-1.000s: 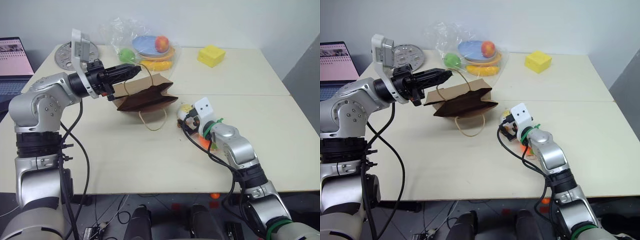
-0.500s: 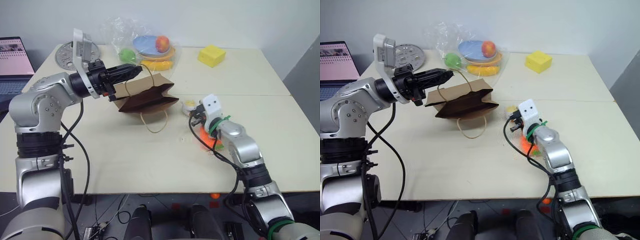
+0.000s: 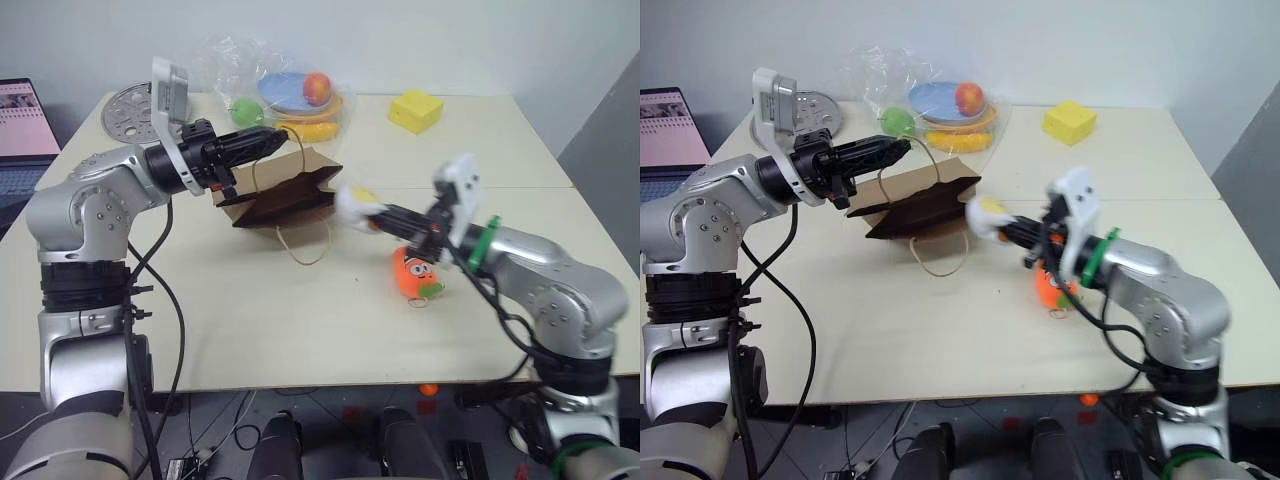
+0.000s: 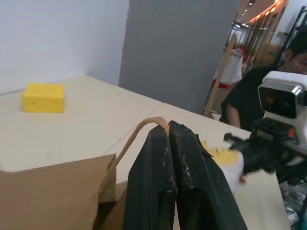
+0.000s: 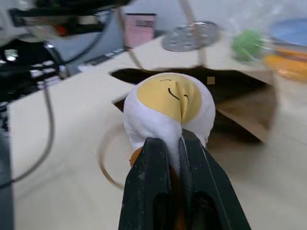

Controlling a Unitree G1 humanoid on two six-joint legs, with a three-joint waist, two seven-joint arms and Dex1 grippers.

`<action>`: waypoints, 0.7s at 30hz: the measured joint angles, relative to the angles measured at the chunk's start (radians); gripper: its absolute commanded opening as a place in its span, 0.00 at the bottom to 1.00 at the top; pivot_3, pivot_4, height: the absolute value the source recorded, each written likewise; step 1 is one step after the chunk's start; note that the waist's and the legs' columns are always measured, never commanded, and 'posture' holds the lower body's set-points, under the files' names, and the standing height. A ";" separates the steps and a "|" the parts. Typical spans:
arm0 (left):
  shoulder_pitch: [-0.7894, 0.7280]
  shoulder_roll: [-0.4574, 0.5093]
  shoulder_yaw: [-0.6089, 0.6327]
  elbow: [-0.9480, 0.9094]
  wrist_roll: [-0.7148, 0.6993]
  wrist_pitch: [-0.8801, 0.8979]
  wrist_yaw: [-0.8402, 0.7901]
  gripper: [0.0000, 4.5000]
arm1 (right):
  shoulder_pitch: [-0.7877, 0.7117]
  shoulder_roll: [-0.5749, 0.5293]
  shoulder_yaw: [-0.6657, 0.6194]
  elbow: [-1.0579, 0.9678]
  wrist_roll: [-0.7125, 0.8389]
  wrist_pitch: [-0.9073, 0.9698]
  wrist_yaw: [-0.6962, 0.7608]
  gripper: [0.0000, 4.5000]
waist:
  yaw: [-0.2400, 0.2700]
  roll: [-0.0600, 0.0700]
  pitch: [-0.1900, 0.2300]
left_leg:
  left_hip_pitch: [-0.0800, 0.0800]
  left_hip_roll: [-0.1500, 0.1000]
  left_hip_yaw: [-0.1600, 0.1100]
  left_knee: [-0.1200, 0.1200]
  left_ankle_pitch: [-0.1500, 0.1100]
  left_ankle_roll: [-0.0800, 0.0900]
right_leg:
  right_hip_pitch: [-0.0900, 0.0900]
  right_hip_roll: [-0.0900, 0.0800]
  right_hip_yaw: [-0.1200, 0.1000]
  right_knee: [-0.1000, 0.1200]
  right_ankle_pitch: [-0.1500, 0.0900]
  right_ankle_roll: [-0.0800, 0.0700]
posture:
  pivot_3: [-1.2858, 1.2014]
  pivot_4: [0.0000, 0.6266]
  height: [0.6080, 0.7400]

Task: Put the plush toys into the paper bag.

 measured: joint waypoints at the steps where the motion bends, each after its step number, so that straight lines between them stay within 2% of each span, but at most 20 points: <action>1: -0.002 -0.001 -0.002 0.000 0.000 0.001 -0.001 0.00 | -0.009 0.017 0.021 0.016 -0.011 -0.006 -0.013 0.03 | 0.000 0.000 0.000 | 0.000 0.000 0.000 0.000 0.000 0.000 | 0.000 0.000 0.000 0.000 0.000 0.000 | 0.52 0.24 1.00; 8: 0.000 0.000 -0.015 -0.004 -0.001 0.010 -0.019 0.00 | -0.085 0.094 0.138 0.268 -0.153 -0.117 -0.077 0.03 | 0.009 0.000 0.000 | -0.001 0.000 0.000 0.000 0.000 0.000 | -0.001 0.000 0.000 0.000 0.000 0.000 | 0.52 0.24 1.00; 20: 0.016 0.003 -0.016 -0.048 -0.040 0.057 -0.020 0.00 | -0.172 0.205 0.195 0.480 -0.267 -0.257 -0.078 0.03 | 0.007 0.000 0.000 | -0.001 0.000 0.000 -0.001 0.000 0.000 | -0.001 0.000 0.000 0.000 0.000 0.000 | 0.52 0.24 1.00; 21: 0.016 0.003 -0.016 -0.048 -0.041 0.058 -0.020 0.00 | -0.172 0.213 0.203 0.497 -0.272 -0.269 -0.076 0.08 | 0.007 0.000 0.000 | -0.001 0.000 0.000 -0.001 0.000 0.000 | -0.001 0.000 0.000 0.000 0.000 0.000 | 0.52 0.24 1.00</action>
